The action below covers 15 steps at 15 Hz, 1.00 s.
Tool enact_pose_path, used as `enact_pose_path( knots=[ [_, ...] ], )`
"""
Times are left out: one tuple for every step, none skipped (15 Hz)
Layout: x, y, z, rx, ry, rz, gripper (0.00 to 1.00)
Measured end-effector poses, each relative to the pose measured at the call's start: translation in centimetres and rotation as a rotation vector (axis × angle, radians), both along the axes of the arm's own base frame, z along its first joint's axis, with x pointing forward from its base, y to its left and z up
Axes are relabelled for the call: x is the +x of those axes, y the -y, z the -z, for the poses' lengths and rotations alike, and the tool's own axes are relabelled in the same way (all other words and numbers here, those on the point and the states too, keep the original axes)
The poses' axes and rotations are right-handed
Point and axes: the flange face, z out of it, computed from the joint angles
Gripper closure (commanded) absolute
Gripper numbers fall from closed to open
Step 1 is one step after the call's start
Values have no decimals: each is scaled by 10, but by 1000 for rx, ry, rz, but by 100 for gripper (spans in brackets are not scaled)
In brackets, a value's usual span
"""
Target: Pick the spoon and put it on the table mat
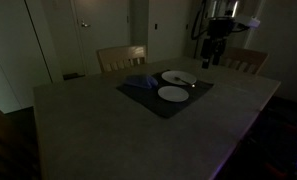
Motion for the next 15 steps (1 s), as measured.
enact_pose_path(
  knots=[
    [3, -1, 6, -3, 12, 11, 0],
    [6, -2, 11, -6, 26, 23, 0],
    [9, -2, 16, -8, 38, 40, 0],
    [12, -2, 21, -10, 52, 61, 0],
    [14, -2, 26, -12, 64, 82, 0],
    [17, -3, 31, -14, 72, 100, 0],
    [20, -3, 37, -15, 78, 114, 0],
    [22, -3, 43, -15, 77, 122, 0],
    [23, -3, 46, -16, 71, 121, 0],
    [23, -4, 47, -16, 71, 120, 0],
    [23, -4, 45, -16, 73, 120, 0],
    [23, -4, 44, -15, 77, 120, 0],
    [23, -4, 43, -15, 78, 119, 0],
    [23, -4, 44, -15, 76, 119, 0],
    [23, -5, 45, -15, 70, 118, 0]
  ],
)
